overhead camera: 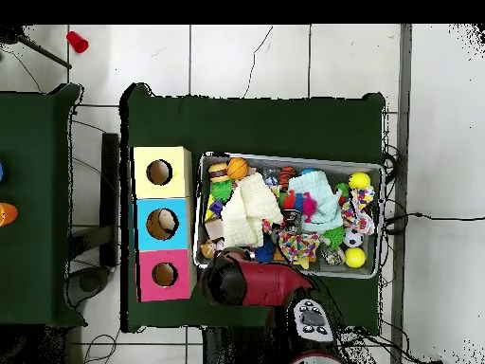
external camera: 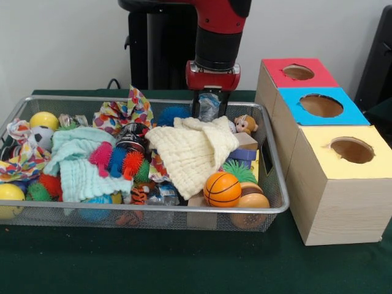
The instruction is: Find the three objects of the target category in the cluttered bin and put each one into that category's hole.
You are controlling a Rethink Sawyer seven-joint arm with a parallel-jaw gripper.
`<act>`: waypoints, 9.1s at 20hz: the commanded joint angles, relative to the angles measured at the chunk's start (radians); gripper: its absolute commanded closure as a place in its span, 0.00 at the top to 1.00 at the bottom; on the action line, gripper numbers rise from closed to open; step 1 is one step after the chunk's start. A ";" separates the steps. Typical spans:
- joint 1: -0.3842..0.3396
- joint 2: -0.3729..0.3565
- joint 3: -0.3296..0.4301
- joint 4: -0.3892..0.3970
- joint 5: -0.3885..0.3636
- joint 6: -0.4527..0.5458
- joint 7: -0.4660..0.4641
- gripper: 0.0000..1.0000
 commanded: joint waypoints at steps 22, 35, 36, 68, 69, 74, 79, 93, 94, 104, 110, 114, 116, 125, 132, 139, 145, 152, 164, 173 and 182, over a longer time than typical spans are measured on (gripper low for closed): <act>0.058 0.251 -0.008 0.007 0.037 -0.078 0.170 0.00; 0.136 0.049 -0.022 0.080 0.105 0.059 0.188 0.00; 0.140 0.030 -0.025 0.079 0.110 0.077 0.185 0.00; 0.304 -0.147 -0.214 0.006 0.246 0.281 0.238 1.00; 0.306 -0.141 -0.221 0.004 0.246 0.278 0.244 1.00; 0.306 -0.116 -0.245 0.010 0.238 0.231 0.256 1.00; 0.319 -0.084 -0.273 0.016 0.247 0.165 0.293 1.00; 0.243 0.092 -0.203 0.115 0.294 -0.138 0.352 1.00; 0.240 0.100 -0.196 0.121 0.293 -0.153 0.356 1.00; 0.202 0.164 -0.121 0.159 0.286 -0.224 0.394 1.00; 0.204 0.149 -0.097 0.162 0.281 -0.234 0.404 1.00; 0.189 0.172 -0.081 0.151 0.259 -0.301 0.403 1.00; 0.176 0.179 -0.072 0.150 0.245 -0.328 0.400 1.00; 0.190 0.206 -0.102 0.127 0.230 -0.501 0.406 1.00; 0.251 0.190 -0.180 0.083 0.255 -0.378 0.286 1.00; 0.170 0.245 -0.134 0.004 0.178 -0.379 0.236 1.00; 0.116 0.306 -0.088 -0.042 0.129 -0.461 0.275 1.00; 0.088 0.318 -0.056 -0.055 0.107 -0.428 0.289 0.00; 0.179 0.206 -0.118 0.057 0.213 -0.380 0.361 0.00; 0.286 -0.080 -0.202 0.121 0.273 -0.084 0.324 0.00; 0.346 -0.143 -0.215 0.080 0.304 0.068 0.361 0.00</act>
